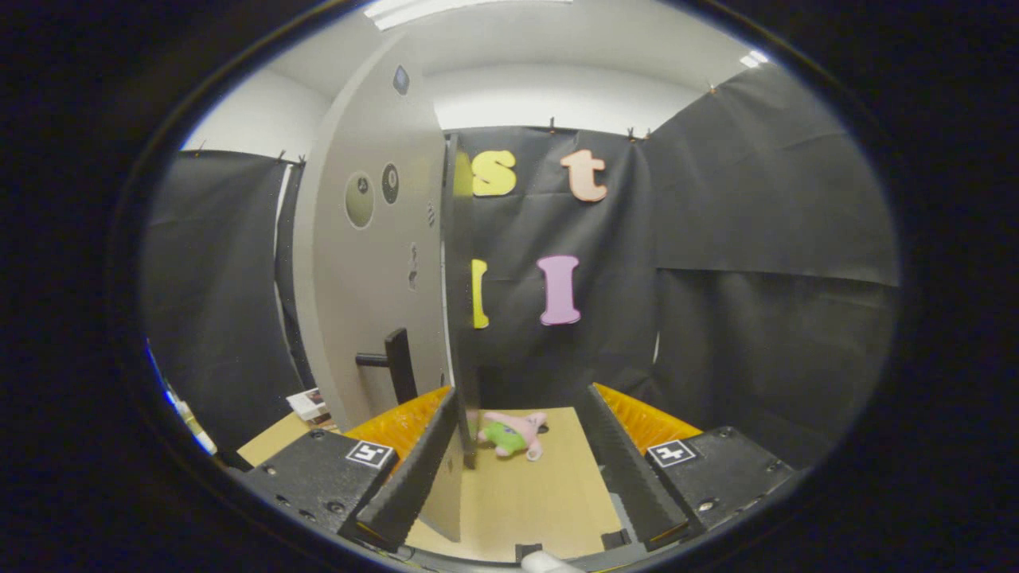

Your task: Open the shoe cabinet door, grab the shoes and put them into the shoe cabinet, then close the shoe cabinet door.

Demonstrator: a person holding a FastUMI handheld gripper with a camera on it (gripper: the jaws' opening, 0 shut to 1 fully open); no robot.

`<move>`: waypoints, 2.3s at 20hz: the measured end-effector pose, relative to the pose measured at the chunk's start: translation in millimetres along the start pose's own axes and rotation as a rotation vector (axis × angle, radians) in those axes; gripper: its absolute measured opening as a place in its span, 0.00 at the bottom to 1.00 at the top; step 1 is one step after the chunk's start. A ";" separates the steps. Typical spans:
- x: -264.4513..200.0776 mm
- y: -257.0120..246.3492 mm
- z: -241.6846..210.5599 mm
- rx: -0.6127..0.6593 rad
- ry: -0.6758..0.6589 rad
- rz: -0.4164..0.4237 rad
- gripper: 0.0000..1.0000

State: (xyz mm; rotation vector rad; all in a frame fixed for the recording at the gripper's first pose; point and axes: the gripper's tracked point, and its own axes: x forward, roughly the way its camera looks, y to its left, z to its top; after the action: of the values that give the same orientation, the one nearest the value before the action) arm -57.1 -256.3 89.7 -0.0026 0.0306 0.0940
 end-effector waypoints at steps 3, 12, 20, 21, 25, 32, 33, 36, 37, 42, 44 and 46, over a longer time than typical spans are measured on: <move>5.3 18.9 4.1 -0.010 -0.017 0.119 1.00; 18.7 31.7 2.9 0.000 0.000 0.245 0.97; 14.6 86.6 -5.8 -0.017 0.024 0.268 0.96; 15.0 94.6 -6.1 -0.016 0.025 0.263 0.97; 17.3 135.4 -8.6 -0.004 0.029 0.240 0.97; 35.2 214.3 -16.5 -0.008 0.038 0.230 0.97; 40.9 228.1 -19.5 -0.003 0.043 0.242 0.97; 59.1 277.7 -29.0 -0.012 0.068 0.304 0.97; 64.5 293.9 -32.5 -0.017 0.079 0.329 0.99; 80.1 325.0 -32.4 -0.027 0.072 0.334 1.00; 82.6 324.0 -30.0 -0.023 0.068 0.314 1.00; 85.4 319.1 -27.1 -0.019 0.065 0.290 1.00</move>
State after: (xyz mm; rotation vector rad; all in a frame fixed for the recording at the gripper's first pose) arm -2.9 69.4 59.5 -0.0200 0.0948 0.3842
